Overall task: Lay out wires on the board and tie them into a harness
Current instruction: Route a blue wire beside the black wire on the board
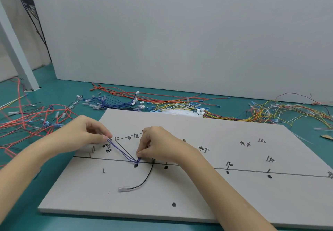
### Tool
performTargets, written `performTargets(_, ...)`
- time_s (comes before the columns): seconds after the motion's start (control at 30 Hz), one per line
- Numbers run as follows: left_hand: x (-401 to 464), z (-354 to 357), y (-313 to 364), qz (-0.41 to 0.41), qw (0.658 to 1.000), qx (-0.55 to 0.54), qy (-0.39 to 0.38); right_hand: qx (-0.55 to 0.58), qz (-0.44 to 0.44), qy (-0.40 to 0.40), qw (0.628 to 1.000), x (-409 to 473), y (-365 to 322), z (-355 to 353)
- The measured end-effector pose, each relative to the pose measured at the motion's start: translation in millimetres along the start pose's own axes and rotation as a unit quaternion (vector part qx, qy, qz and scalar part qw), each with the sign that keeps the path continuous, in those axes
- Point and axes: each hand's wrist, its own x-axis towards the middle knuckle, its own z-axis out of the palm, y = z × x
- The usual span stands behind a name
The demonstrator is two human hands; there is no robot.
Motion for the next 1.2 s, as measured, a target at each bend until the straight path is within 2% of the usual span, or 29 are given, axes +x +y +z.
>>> performTargets(0.13, 4, 7, -2, 0.022, 0.999, 0.042, 0.002, 0.003, -0.004, 0.002, 1.0, -1, 1, 2)
performTargets(0.43, -6, 3, -13, 0.031, 0.999, 0.035, 0.005, 0.018, -0.012, 0.01, 1.0, -3, 4, 3)
performTargets(0.57, -9, 6, -8, 0.016, 0.996, 0.086, 0.023, 0.018, -0.015, 0.014, 1.0, -3, 3, 4)
performTargets(0.83, -9, 9, 15, -0.045, 0.993, 0.11, 0.023, 0.028, 0.002, 0.018, 0.999, -1, 6, 6)
performTargets(0.97, -11, 11, 25, 0.015, 0.985, 0.159, 0.072, 0.036, 0.008, 0.024, 0.999, -2, 6, 7)
performTargets(1.03, -11, 15, 30, 0.035, 0.982, 0.172, 0.067, 0.034, 0.009, 0.028, 0.999, -3, 7, 8)
performTargets(1.2, -11, 27, 33, 0.012, 0.973, 0.221, 0.068, 0.046, 0.009, 0.034, 0.998, -5, 6, 11)
